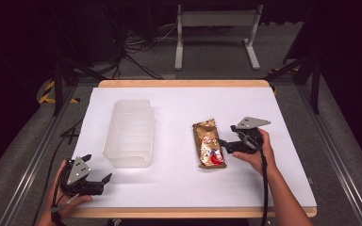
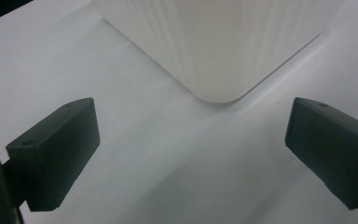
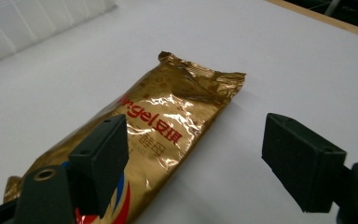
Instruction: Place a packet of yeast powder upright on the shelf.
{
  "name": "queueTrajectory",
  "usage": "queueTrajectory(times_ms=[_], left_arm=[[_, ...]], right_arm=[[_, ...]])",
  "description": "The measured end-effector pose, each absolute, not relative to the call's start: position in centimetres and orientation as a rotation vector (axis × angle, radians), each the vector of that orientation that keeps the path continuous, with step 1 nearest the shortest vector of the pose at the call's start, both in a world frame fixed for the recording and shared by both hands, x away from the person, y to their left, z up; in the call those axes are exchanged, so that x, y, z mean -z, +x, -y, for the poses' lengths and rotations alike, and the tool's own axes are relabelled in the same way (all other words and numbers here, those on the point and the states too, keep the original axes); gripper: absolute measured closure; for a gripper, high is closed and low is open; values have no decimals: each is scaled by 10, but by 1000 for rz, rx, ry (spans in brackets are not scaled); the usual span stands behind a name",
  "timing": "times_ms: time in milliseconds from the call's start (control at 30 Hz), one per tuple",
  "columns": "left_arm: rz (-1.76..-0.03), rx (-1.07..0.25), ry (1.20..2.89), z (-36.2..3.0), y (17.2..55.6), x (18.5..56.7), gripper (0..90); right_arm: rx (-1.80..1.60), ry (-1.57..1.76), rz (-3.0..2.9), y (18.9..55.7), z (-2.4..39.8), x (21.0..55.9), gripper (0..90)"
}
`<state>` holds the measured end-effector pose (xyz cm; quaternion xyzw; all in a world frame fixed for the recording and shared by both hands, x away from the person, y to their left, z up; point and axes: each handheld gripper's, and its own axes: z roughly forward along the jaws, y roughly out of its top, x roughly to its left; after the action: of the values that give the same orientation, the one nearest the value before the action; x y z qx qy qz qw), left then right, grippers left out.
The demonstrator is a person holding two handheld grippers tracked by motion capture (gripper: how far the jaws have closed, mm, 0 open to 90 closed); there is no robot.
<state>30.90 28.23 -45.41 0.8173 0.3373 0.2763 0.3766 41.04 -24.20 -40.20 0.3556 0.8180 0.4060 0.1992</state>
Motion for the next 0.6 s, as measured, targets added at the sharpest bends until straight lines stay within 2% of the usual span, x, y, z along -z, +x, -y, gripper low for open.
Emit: queueTrajectory(times_ms=[200,600], left_arm=[[-854,-713,2110,-280,308,455,39],[-846,-716,2117,-279,308,455,39]], right_arm=[[-1105,1008,-2303,425,228,406,237],[-1089,1139,-2367,470,210,417,181]])
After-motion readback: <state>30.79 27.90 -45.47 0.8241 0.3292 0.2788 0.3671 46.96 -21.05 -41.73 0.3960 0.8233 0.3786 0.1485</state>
